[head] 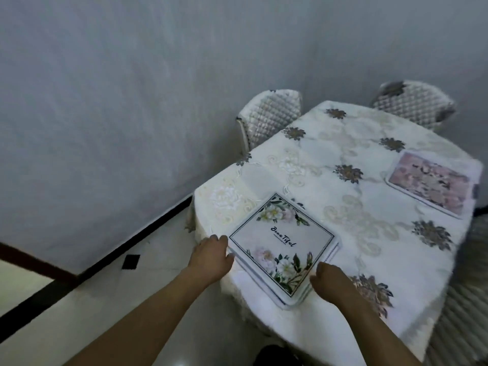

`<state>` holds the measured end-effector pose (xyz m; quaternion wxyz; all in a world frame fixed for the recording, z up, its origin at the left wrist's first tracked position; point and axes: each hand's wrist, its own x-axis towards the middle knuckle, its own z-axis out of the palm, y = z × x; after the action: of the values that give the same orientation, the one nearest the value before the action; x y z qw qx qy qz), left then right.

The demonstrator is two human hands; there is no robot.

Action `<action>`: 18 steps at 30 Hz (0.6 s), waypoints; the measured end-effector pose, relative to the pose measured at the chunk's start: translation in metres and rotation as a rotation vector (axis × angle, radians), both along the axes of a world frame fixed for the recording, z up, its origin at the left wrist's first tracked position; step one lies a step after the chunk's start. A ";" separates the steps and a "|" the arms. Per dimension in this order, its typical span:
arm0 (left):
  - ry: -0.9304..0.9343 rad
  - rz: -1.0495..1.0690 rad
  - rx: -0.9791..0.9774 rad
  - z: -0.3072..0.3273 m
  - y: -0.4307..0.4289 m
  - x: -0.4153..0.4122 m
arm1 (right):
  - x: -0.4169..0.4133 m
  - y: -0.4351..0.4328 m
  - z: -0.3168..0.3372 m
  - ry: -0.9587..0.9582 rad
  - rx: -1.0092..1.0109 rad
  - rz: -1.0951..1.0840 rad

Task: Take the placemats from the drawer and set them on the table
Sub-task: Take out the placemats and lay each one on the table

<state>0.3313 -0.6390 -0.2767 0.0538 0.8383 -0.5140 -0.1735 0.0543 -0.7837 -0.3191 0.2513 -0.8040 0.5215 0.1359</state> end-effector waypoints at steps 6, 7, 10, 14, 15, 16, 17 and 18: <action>-0.019 -0.168 0.093 -0.036 -0.086 0.025 | 0.001 -0.017 -0.019 -0.004 0.035 -0.211; -0.024 -0.174 0.111 -0.043 -0.098 0.028 | 0.004 -0.022 -0.025 -0.015 0.041 -0.236; -0.018 -0.152 0.183 -0.060 -0.128 0.035 | 0.015 -0.031 -0.041 -0.065 0.088 -0.327; 0.076 -0.081 0.258 -0.083 -0.146 0.043 | 0.024 -0.036 -0.055 -0.110 0.180 -0.508; 0.128 -0.049 0.278 -0.088 -0.148 0.043 | 0.027 -0.036 -0.057 -0.128 0.190 -0.571; 0.172 -0.020 0.293 -0.090 -0.150 0.044 | 0.029 -0.036 -0.058 -0.146 0.195 -0.637; 0.198 -0.009 0.306 -0.095 -0.152 0.045 | 0.032 -0.036 -0.061 -0.170 0.195 -0.703; 0.201 -0.010 0.313 -0.098 -0.155 0.046 | 0.034 -0.037 -0.062 -0.184 0.193 -0.758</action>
<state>0.3772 -0.7939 -0.3745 -0.0270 0.8122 -0.4771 -0.3347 0.0881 -0.8206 -0.3812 0.4035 -0.5362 0.7414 0.0092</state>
